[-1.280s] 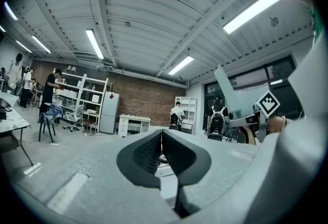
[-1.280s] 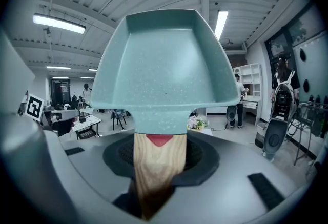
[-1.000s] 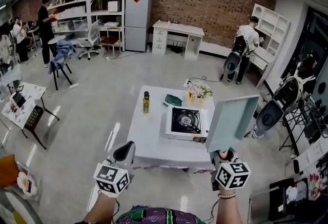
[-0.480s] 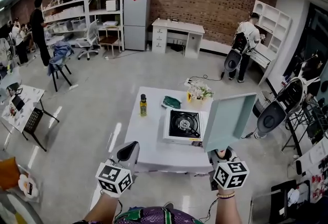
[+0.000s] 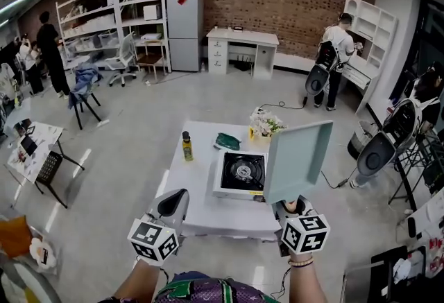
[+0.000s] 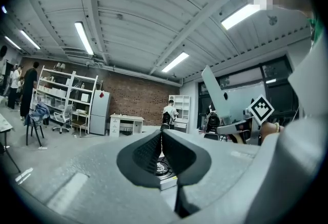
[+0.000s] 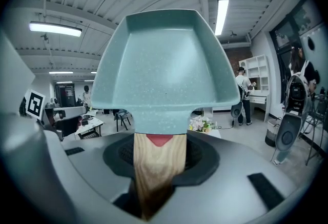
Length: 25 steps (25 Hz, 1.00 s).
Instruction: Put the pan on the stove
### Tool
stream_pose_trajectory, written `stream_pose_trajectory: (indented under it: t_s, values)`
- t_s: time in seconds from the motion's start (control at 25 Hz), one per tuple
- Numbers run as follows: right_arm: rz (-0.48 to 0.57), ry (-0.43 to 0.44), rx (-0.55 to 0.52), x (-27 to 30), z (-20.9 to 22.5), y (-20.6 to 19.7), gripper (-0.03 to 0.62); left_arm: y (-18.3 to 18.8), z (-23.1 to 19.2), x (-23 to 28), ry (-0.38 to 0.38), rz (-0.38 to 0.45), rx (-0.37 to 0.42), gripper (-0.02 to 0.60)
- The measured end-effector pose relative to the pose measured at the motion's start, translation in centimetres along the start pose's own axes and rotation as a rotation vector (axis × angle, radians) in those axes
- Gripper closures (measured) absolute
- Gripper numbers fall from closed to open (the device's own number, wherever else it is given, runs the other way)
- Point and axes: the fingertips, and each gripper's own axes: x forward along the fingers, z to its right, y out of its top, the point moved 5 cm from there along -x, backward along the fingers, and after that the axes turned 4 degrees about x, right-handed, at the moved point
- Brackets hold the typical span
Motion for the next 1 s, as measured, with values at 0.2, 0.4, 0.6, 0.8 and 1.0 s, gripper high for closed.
stream_pose_trajectory:
  t_s: [0.2, 0.4, 0.6, 0.8, 1.0]
  values:
    - [-0.004, 0.022, 0.01, 0.0, 1.1, -0.9, 0.448, -0.4, 1.1, 0.7, 0.012, -0.013, 0.022, 0.563]
    - [-0.022, 0.02, 0.032, 0.6, 2.2, -1.4, 0.448, 0.2, 1.1, 1.8, 0.006, -0.017, 0.042, 0.563]
    - [-0.042, -0.006, 0.038, 2.5, 3.2, -1.2, 0.448, 0.1, -0.3, 4.8, -0.017, -0.014, 0.045, 0.563]
    - [-0.072, -0.054, 0.059, 5.3, 3.3, -1.0, 0.448, 0.5, -2.7, 8.1, -0.067, -0.018, 0.044, 0.563]
    - [-0.106, -0.095, 0.07, 8.4, 3.0, -1.0, 0.448, 0.0, -5.4, 10.9, -0.106, -0.022, 0.025, 0.563]
